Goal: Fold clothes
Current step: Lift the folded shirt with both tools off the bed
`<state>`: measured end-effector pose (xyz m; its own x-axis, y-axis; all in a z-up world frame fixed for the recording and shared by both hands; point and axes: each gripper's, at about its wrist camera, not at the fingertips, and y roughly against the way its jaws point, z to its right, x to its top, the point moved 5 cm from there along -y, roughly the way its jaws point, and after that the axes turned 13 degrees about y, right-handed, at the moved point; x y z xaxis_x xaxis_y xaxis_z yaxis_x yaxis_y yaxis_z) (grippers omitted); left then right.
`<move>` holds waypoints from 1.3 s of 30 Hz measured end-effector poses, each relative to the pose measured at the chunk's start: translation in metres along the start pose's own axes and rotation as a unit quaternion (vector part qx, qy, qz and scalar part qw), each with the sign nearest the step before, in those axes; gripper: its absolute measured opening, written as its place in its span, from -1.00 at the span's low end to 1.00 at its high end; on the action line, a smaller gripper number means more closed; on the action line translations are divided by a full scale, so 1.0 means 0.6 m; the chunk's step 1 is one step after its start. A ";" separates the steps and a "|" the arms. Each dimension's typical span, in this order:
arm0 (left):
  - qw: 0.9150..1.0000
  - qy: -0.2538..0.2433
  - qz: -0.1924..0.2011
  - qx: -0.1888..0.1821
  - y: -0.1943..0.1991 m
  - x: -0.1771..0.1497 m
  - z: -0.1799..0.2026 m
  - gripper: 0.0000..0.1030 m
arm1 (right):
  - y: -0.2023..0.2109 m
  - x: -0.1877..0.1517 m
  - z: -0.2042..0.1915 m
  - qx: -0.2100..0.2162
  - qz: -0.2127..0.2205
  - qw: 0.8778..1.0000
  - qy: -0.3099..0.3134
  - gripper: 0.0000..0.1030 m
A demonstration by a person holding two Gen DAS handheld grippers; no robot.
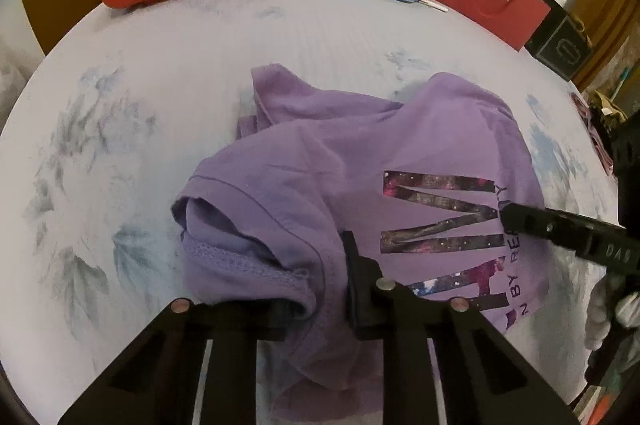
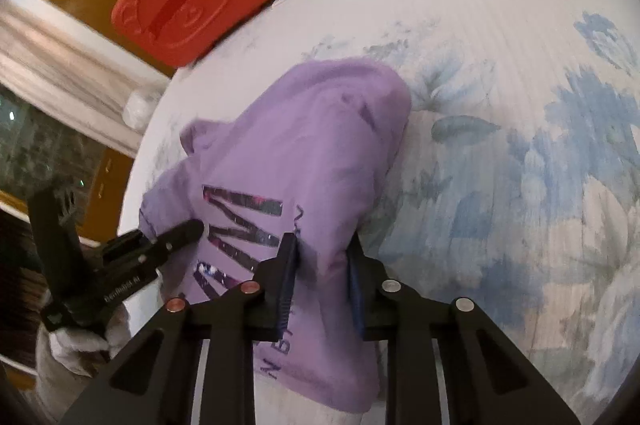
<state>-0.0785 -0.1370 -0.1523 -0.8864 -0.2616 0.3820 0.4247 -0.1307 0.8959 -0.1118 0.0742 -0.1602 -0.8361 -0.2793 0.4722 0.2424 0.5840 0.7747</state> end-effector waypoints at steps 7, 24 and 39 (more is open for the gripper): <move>1.000 0.010 0.006 -0.011 0.000 0.002 0.002 -0.64 | -0.005 0.008 0.009 0.007 0.005 1.000 -0.006 -0.61; 0.999 0.022 0.025 -0.002 0.007 -0.005 0.008 -0.75 | -0.007 0.005 -0.030 -0.078 0.001 0.994 0.080 -0.72; 0.995 0.003 0.079 -0.058 0.149 -0.001 0.090 -0.78 | 0.132 0.009 -0.048 -0.054 0.089 0.990 0.097 -0.78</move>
<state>-0.0500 -0.0966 -0.0604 -0.8058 -0.2934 0.5144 0.5775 -0.1970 0.7923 -0.0830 0.0968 -0.0843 -0.6679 -0.3268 0.6687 0.4364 0.5558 0.7076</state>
